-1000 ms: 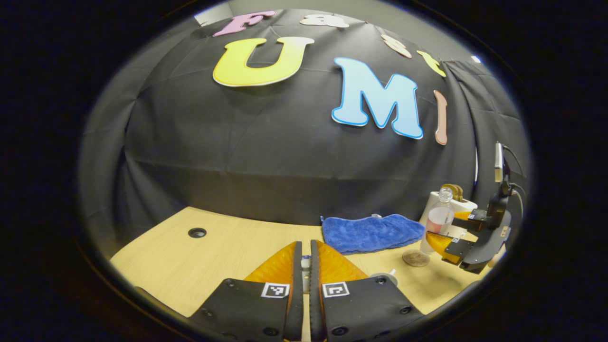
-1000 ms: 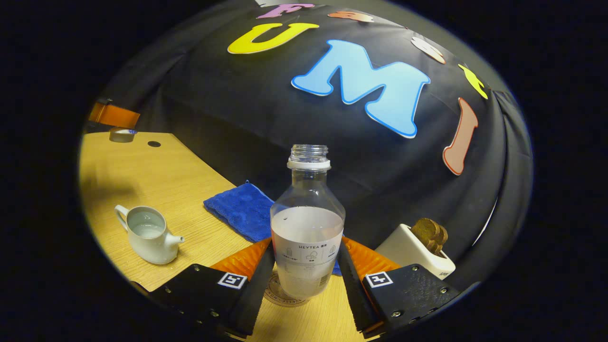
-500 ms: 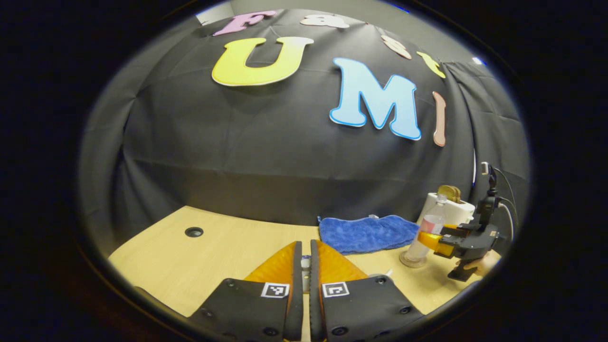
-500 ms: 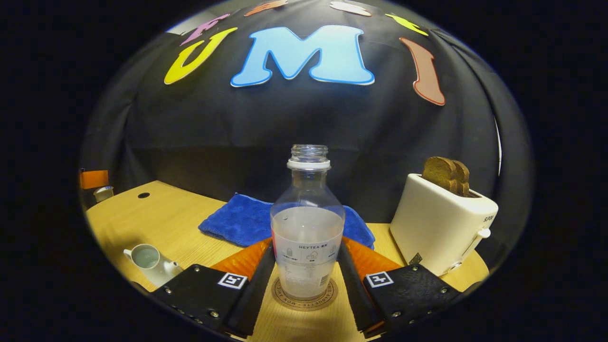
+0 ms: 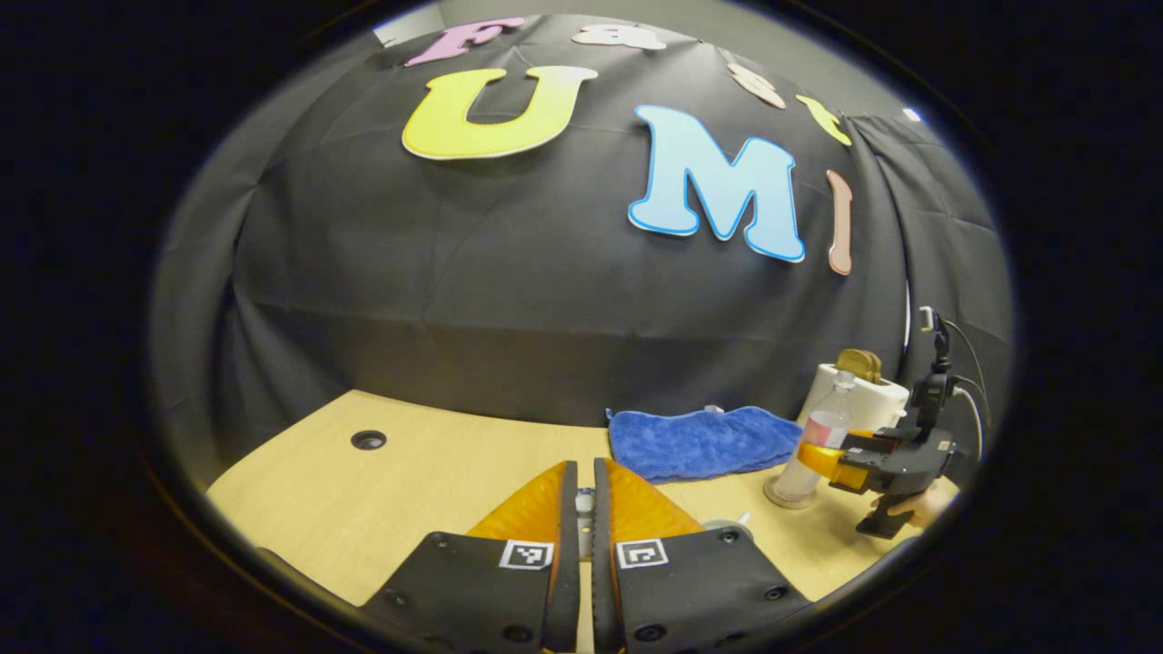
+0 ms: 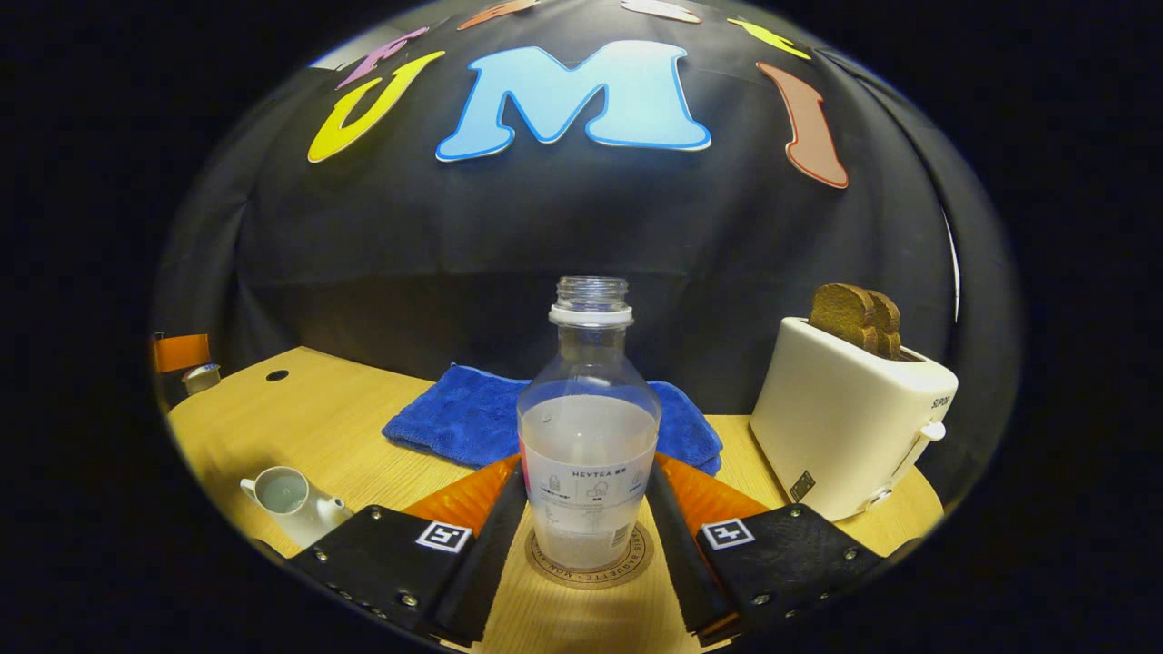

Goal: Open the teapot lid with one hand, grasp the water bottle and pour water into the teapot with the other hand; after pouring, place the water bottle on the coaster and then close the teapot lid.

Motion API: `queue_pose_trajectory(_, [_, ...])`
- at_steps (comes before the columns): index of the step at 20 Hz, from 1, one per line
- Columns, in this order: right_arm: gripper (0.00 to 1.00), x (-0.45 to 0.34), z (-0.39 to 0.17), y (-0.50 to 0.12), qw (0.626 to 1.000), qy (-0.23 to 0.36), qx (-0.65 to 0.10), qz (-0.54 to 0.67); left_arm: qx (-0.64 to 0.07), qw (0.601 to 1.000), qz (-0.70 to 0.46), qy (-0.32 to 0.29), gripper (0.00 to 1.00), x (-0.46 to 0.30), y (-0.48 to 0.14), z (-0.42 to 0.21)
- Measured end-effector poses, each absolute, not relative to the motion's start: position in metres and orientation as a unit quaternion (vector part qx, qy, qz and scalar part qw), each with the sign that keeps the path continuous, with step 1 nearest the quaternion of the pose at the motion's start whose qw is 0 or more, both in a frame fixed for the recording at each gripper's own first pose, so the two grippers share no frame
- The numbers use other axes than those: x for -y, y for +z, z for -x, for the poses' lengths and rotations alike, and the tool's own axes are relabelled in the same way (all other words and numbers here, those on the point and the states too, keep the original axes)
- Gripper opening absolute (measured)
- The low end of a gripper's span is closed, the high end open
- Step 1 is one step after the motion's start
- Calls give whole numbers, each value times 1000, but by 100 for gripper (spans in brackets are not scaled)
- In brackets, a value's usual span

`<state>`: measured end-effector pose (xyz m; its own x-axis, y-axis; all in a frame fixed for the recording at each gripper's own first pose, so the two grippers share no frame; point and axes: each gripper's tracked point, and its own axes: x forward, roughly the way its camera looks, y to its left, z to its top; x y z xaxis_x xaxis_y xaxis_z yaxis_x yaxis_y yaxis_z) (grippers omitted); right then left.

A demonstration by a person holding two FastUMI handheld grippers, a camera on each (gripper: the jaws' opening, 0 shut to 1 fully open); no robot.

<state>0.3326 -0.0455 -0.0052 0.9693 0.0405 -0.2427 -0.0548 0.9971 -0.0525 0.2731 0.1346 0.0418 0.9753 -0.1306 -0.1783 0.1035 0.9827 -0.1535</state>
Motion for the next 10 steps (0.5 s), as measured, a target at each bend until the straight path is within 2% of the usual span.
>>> queue_pose_trajectory(1, [77,45,-332,-6,992,21,-124,26,-95,991,70,-58,14,-134,41,-274])
queue_pose_trajectory(2, [78,45,-332,-6,992,21,-125,23,-95,991,70,-58,11,-135,41,-274])
queue_pose_trajectory(6, [80,47,-331,-2,992,20,-121,23,-96,991,71,-60,12,-133,41,-274])
queue_pose_trajectory(8, [89,48,-329,4,993,17,-116,30,-98,991,70,-60,12,-134,40,-274])
queue_pose_trajectory(10, [92,45,-328,10,993,17,-111,31,-98,991,70,-61,14,-133,40,-274])
